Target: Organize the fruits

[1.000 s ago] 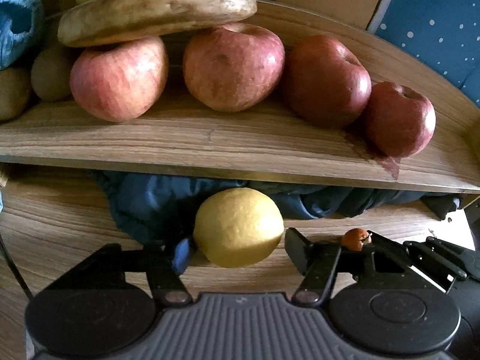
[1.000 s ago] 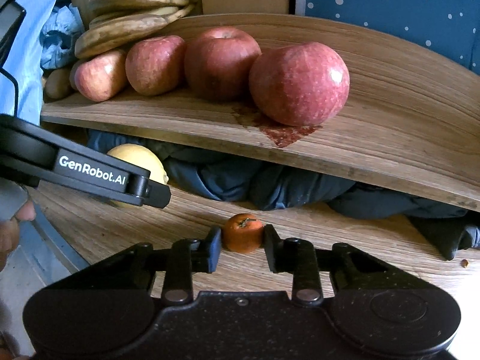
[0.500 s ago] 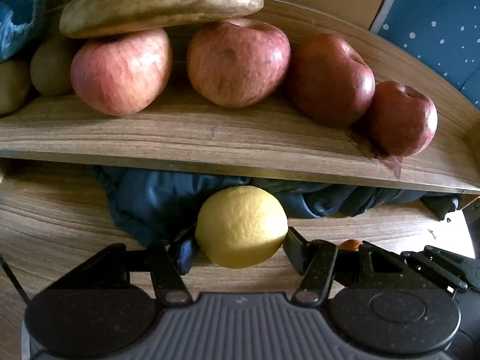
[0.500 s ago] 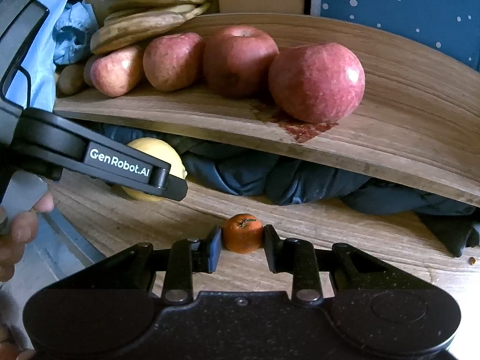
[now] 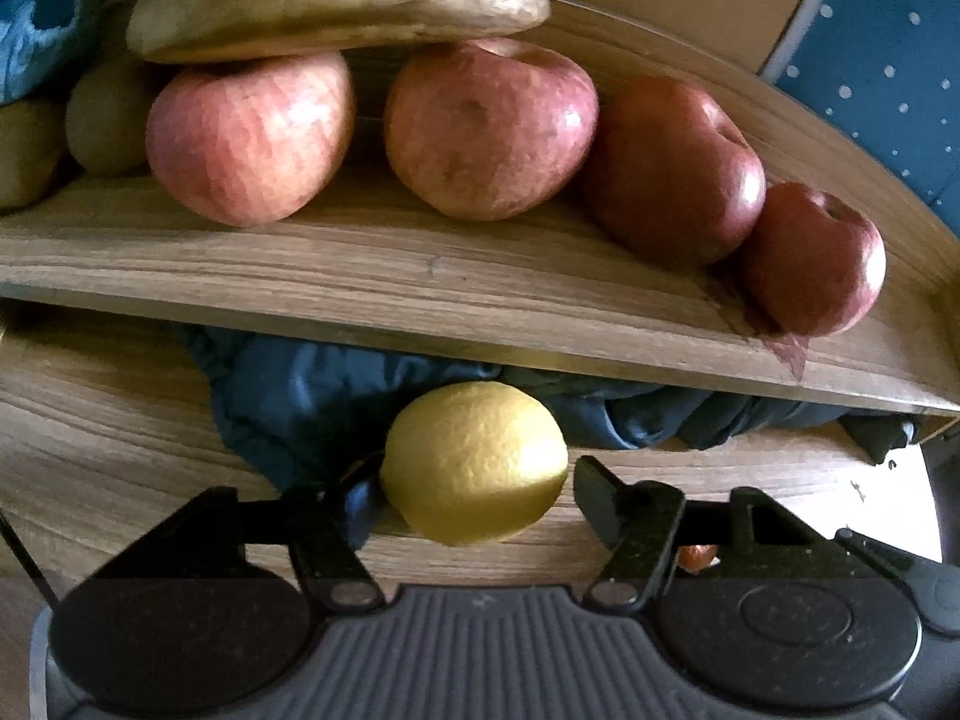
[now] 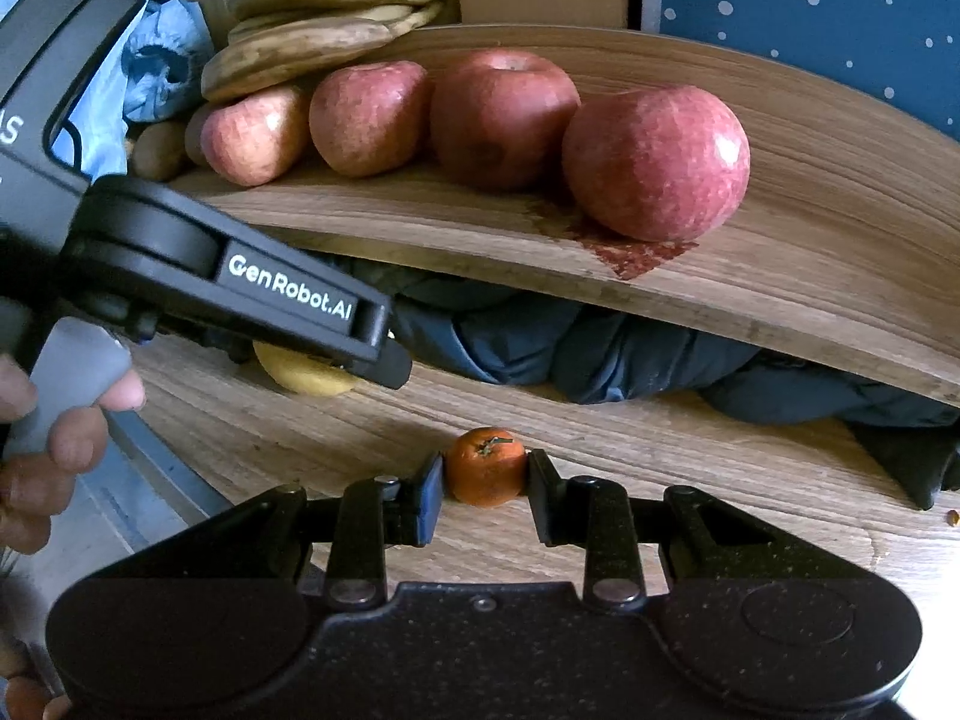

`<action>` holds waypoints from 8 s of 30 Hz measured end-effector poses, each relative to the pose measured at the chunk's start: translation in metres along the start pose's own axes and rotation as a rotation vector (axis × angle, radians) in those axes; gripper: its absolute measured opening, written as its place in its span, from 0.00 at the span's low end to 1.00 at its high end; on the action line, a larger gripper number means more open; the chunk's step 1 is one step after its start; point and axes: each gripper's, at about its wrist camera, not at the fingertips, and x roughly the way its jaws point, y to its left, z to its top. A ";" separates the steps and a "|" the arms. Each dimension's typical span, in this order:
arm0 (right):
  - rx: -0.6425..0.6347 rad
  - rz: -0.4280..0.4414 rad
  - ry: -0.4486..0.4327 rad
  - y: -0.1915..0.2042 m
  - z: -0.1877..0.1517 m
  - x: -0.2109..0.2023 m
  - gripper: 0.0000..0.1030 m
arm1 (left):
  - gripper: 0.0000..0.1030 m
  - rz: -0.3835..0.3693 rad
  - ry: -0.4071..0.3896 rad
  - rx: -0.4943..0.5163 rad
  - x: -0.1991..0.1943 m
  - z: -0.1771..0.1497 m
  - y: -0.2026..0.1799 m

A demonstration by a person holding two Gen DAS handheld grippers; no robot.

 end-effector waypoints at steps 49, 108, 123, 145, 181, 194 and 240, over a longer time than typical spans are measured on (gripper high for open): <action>-0.007 -0.025 -0.072 0.084 -0.008 -0.054 0.30 | 0.63 -0.110 -0.052 0.054 -0.067 -0.038 0.053; -0.092 0.035 0.049 0.166 -0.020 -0.039 0.30 | 0.63 -0.073 0.045 0.105 -0.081 -0.083 0.127; -0.086 0.031 0.066 0.165 -0.023 -0.038 0.31 | 0.63 -0.062 0.064 0.110 -0.076 -0.084 0.124; -0.078 0.025 0.085 0.164 -0.026 -0.034 0.31 | 0.64 -0.059 0.073 0.110 -0.075 -0.082 0.124; -0.057 -0.028 0.065 0.167 -0.030 -0.053 0.52 | 0.80 -0.098 0.065 0.144 -0.103 -0.084 0.131; -0.012 -0.098 0.030 0.165 -0.030 -0.068 0.70 | 0.86 -0.117 0.047 0.180 -0.110 -0.081 0.132; 0.130 -0.310 -0.117 0.143 -0.053 -0.143 0.99 | 0.99 -0.163 -0.037 0.225 -0.140 -0.086 0.101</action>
